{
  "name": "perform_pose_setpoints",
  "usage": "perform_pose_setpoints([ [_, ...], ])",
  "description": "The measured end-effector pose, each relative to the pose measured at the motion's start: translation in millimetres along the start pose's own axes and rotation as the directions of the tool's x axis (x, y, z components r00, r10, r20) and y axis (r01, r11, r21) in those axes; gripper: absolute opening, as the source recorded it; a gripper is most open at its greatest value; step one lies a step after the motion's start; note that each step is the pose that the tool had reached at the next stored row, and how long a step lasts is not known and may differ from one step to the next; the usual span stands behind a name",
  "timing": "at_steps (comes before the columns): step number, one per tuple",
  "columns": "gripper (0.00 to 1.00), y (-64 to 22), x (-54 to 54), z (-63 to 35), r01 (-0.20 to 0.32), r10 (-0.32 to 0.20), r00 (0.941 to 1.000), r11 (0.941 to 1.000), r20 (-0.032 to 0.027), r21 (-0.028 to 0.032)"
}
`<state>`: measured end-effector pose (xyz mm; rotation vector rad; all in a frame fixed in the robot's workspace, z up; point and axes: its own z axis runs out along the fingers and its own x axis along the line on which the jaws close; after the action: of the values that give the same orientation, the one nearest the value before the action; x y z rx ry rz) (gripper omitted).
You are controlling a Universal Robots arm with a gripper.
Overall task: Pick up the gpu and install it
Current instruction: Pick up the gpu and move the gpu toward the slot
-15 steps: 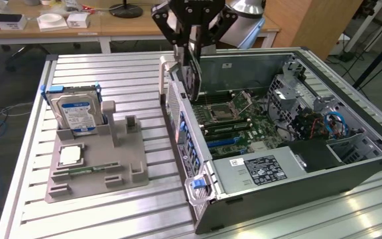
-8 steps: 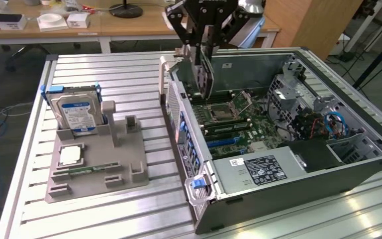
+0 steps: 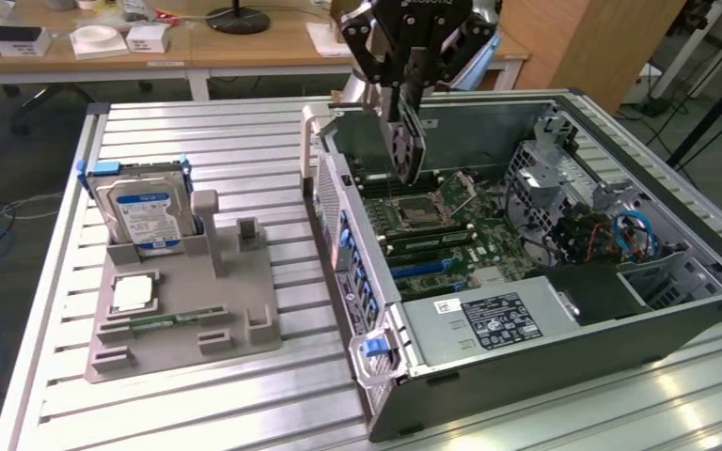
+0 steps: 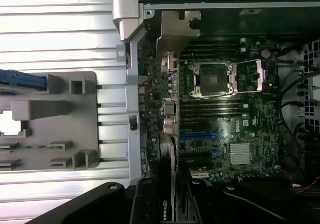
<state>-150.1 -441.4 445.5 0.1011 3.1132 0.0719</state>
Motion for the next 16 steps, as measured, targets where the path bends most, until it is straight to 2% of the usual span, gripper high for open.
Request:
perform_pose_setpoints([
  [16, 0.26, 2.9, -45.7, 1.2, 0.001, -0.001, 1.0000, 1.0000, -0.0001, 0.0000],
])
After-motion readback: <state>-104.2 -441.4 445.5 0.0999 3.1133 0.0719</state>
